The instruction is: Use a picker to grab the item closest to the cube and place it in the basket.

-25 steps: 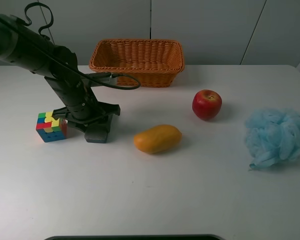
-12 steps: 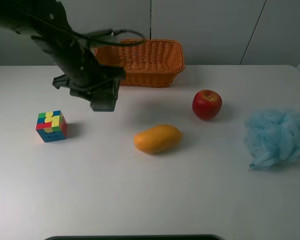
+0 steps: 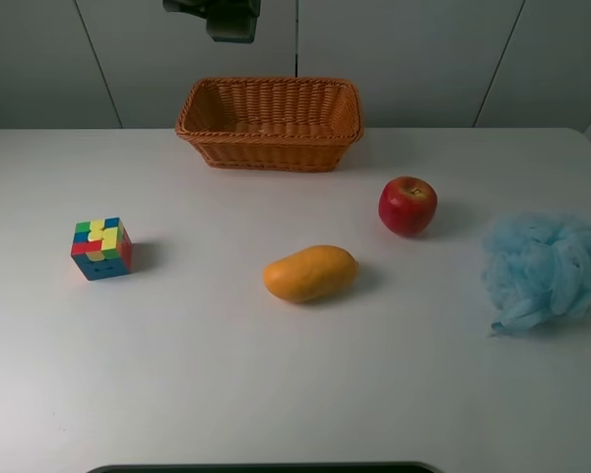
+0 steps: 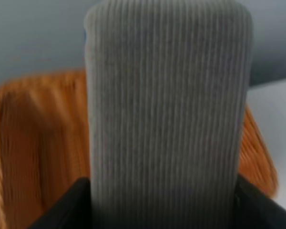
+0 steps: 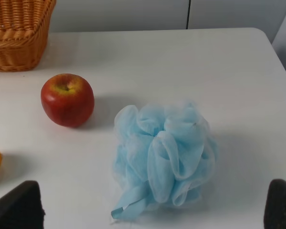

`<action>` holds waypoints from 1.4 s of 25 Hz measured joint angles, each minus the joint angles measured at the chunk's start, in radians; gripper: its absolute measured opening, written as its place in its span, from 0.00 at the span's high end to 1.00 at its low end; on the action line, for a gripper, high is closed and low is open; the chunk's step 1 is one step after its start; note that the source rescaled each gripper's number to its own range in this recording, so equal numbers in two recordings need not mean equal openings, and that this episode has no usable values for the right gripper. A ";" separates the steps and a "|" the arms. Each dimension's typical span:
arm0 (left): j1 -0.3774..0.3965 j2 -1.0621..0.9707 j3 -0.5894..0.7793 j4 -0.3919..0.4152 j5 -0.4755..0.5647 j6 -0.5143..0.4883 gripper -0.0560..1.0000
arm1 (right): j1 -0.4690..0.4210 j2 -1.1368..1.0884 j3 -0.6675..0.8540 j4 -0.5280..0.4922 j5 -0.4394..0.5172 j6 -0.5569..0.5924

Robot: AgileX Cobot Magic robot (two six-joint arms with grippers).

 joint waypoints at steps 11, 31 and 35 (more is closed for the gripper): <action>0.005 0.425 -0.252 -0.004 -0.004 0.002 0.88 | 0.000 0.000 0.000 0.000 0.000 0.000; 0.009 0.435 -0.258 0.001 -0.010 0.101 0.07 | 0.000 0.000 0.000 0.000 0.000 0.000; 0.009 0.387 -0.258 -0.013 0.073 0.103 0.06 | 0.000 0.000 0.000 0.000 0.000 0.000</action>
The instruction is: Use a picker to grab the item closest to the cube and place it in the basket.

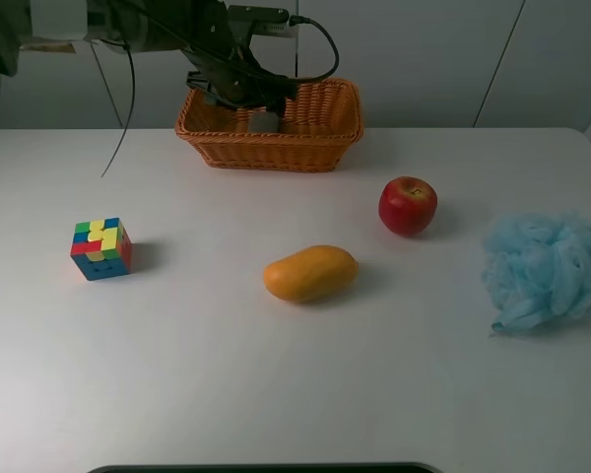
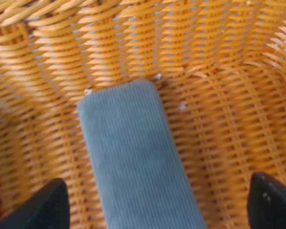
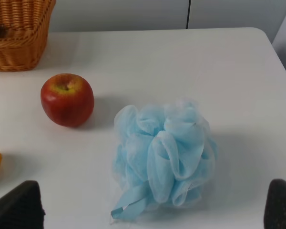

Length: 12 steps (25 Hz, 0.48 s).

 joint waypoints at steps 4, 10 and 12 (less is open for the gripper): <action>-0.004 -0.160 0.000 0.017 0.197 0.000 0.06 | 0.000 0.000 0.000 0.000 0.000 0.000; -0.070 -0.539 0.000 0.202 0.400 0.029 0.06 | 0.000 0.000 0.000 0.000 0.000 0.000; -0.088 -0.667 -0.002 0.274 0.513 0.029 0.06 | 0.000 0.000 0.000 0.000 0.000 0.000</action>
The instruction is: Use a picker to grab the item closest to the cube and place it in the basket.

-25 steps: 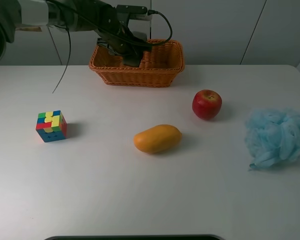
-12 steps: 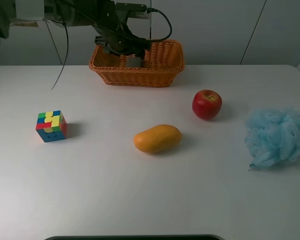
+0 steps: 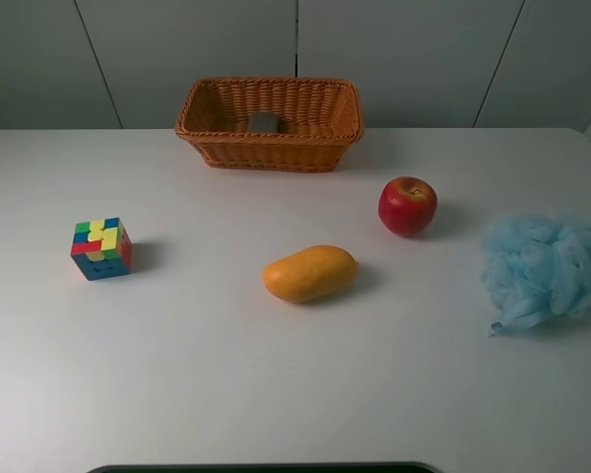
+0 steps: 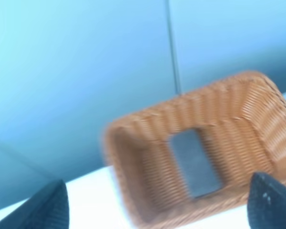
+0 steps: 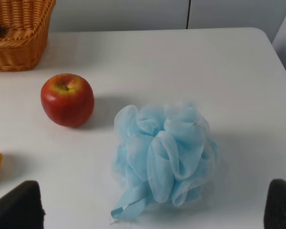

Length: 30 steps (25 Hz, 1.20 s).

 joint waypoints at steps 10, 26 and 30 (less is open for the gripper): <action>-0.002 -0.550 0.217 0.276 0.103 -0.021 0.06 | 0.000 0.000 0.000 0.000 0.000 0.000; 0.493 -1.304 0.884 0.084 0.121 -0.089 0.06 | 0.000 0.000 0.000 0.000 0.000 0.000; 0.520 -1.421 1.028 -0.049 0.121 -0.079 0.06 | 0.000 0.000 0.000 0.000 0.000 0.000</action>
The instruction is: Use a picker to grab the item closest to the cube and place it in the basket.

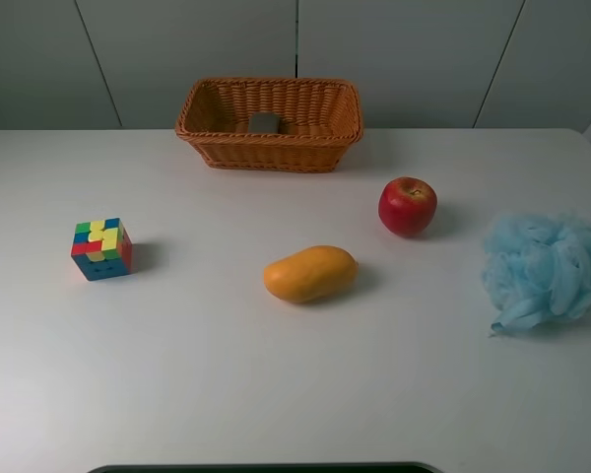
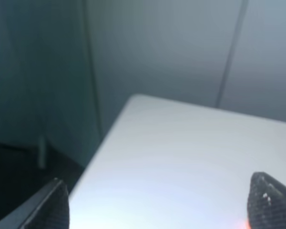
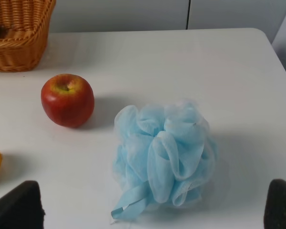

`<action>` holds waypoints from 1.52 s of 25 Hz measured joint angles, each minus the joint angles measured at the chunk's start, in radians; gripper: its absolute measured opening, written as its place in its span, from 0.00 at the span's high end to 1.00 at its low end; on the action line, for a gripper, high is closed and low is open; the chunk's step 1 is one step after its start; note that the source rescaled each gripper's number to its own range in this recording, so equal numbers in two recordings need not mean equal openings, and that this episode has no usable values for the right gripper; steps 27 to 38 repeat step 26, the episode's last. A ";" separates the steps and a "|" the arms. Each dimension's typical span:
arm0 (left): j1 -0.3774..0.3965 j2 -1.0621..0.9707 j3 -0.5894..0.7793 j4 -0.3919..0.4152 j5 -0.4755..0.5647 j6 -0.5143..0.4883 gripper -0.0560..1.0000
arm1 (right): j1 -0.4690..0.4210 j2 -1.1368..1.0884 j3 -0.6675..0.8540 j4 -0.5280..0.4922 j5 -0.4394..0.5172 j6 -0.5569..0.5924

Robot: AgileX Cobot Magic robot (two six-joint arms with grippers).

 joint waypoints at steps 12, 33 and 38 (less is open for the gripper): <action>0.002 -0.303 0.425 -0.124 -0.059 -0.013 0.06 | 0.000 0.000 0.000 0.000 0.000 0.000; 0.002 -0.308 0.500 -0.164 -0.120 0.034 0.06 | 0.000 0.000 0.000 0.000 0.000 0.006; 0.002 -0.308 0.500 -0.164 -0.120 0.034 0.06 | 0.000 0.000 0.000 0.000 0.000 0.006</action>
